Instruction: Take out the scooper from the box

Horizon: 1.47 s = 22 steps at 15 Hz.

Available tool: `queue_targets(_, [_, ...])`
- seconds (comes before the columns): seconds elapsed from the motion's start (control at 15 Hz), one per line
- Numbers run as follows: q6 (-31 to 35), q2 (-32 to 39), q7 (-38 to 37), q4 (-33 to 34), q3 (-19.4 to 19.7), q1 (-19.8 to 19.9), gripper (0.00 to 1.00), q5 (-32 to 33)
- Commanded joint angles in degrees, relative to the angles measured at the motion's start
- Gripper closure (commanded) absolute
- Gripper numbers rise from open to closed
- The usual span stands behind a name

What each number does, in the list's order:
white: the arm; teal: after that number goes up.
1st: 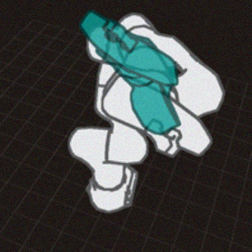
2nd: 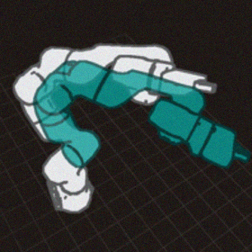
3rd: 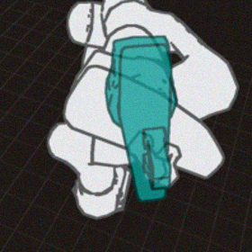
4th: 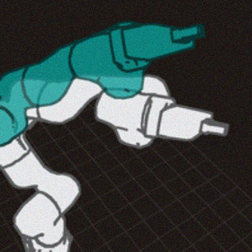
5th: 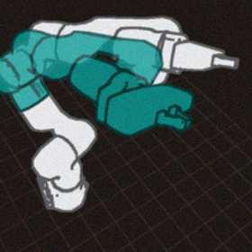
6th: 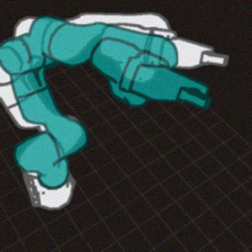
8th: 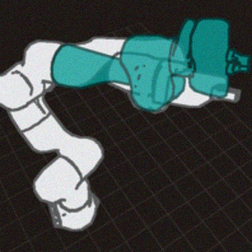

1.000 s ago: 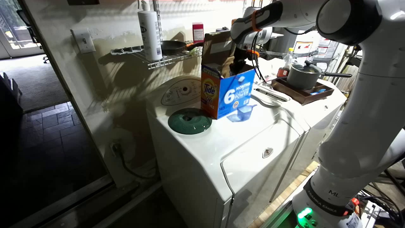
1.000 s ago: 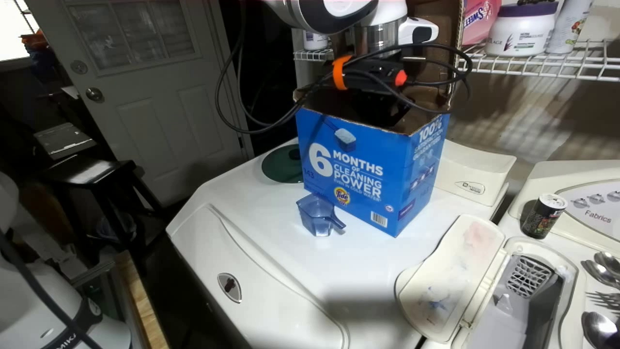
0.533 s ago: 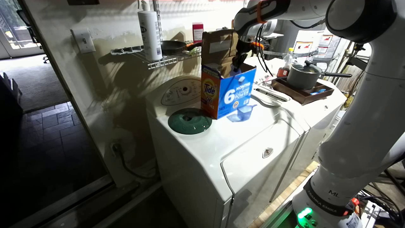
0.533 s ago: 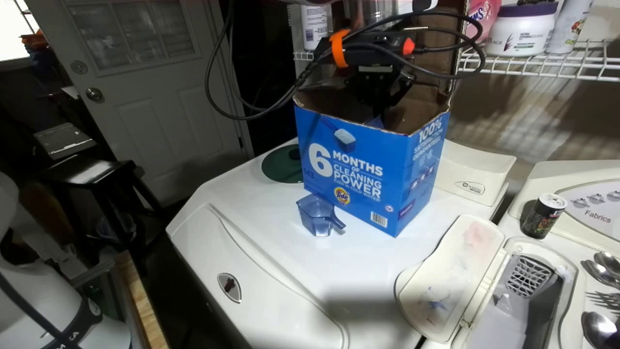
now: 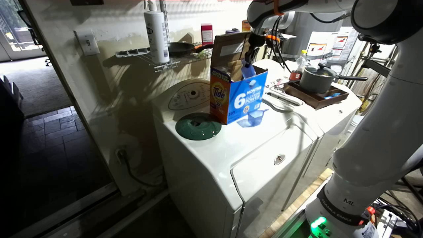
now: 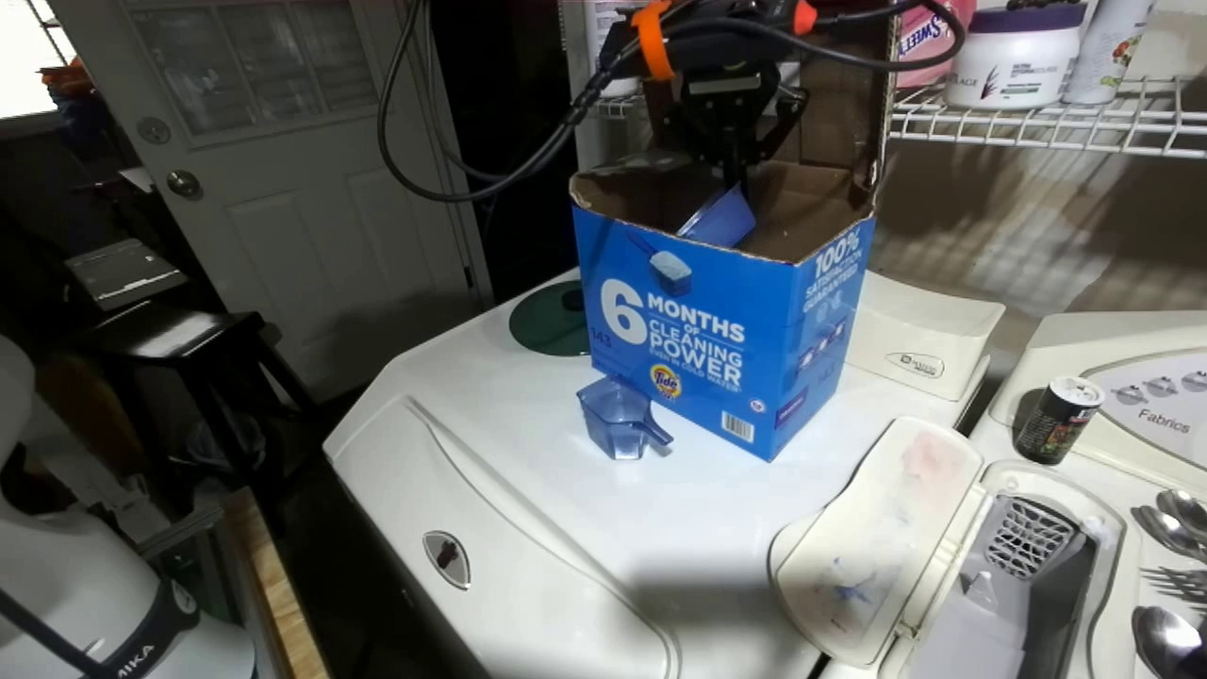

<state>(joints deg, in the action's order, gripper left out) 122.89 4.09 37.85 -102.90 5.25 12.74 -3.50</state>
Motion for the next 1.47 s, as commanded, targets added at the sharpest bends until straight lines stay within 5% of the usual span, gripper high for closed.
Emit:
queue_targets(0.0, [-4.03,-2.14,0.77,1.08,1.25,-1.06,0.98,2.73])
queue_targets(0.87, [-19.24,-4.52,-14.87,6.17,4.22,-0.67,0.98,1.54])
queue_targets(1.4, [-22.59,-10.19,-25.34,1.83,5.65,-0.77,0.98,-1.54])
